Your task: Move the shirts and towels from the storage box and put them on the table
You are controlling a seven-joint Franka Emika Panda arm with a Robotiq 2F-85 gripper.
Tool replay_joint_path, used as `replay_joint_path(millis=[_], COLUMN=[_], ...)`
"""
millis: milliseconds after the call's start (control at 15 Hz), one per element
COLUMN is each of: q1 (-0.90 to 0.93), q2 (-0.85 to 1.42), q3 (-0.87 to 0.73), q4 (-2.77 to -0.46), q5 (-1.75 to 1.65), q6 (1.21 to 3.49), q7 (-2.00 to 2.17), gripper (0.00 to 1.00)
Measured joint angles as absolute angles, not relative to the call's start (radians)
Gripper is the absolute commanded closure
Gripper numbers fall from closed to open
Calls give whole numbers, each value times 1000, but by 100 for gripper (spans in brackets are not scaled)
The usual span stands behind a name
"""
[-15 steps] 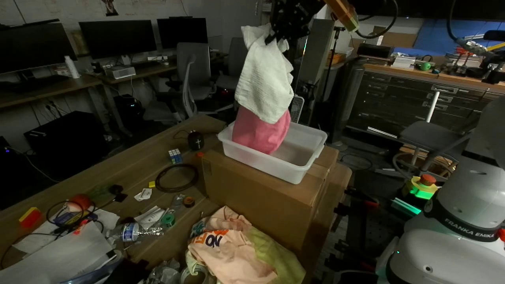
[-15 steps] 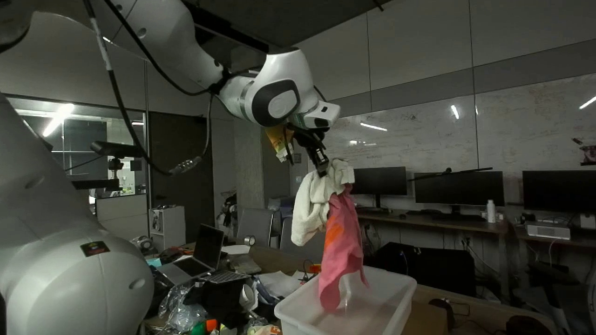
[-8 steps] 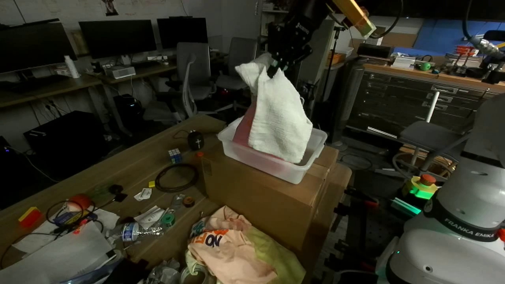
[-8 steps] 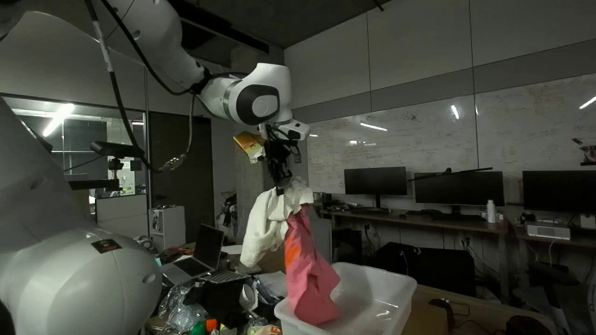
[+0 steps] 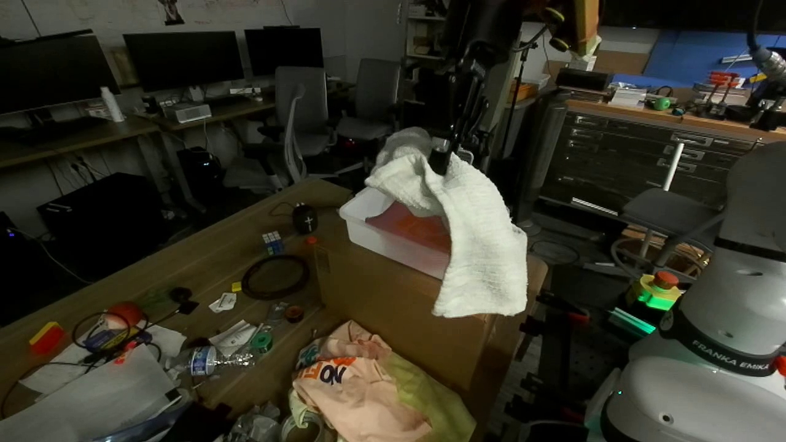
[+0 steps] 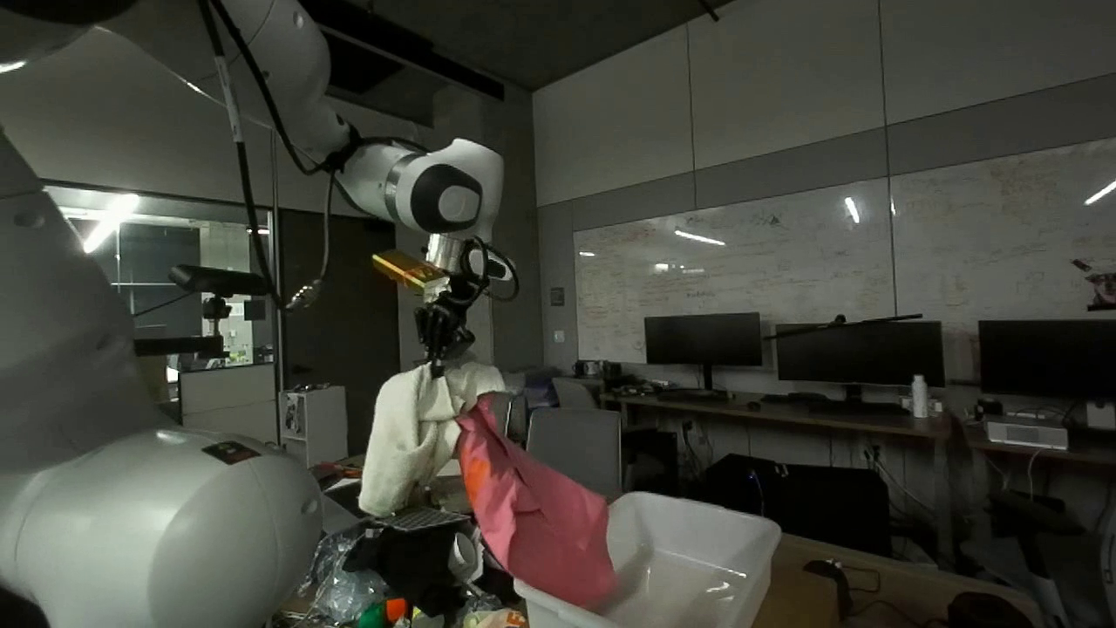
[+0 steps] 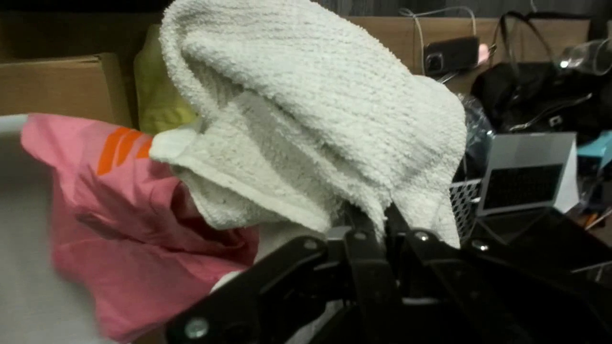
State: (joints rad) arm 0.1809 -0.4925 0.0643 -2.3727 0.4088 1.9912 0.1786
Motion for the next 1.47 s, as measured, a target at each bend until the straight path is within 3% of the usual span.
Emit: replay_joint_path(millis=[267,667,733,867,1333,1467], q1=[232,225,220,209,176,155], q2=[-419,-288,-268,-229,-148,-145], q3=[66,73,74,78,95,94], q4=[-2284,-2172,-2155,-2127,-2077,-2077], q5=[494,635,643,638,445,355], q6=[1907,1961,1973,1982,1961,1919], q7=[53,48,52,57,94,136], gripper=[97,95,65,59,5,0])
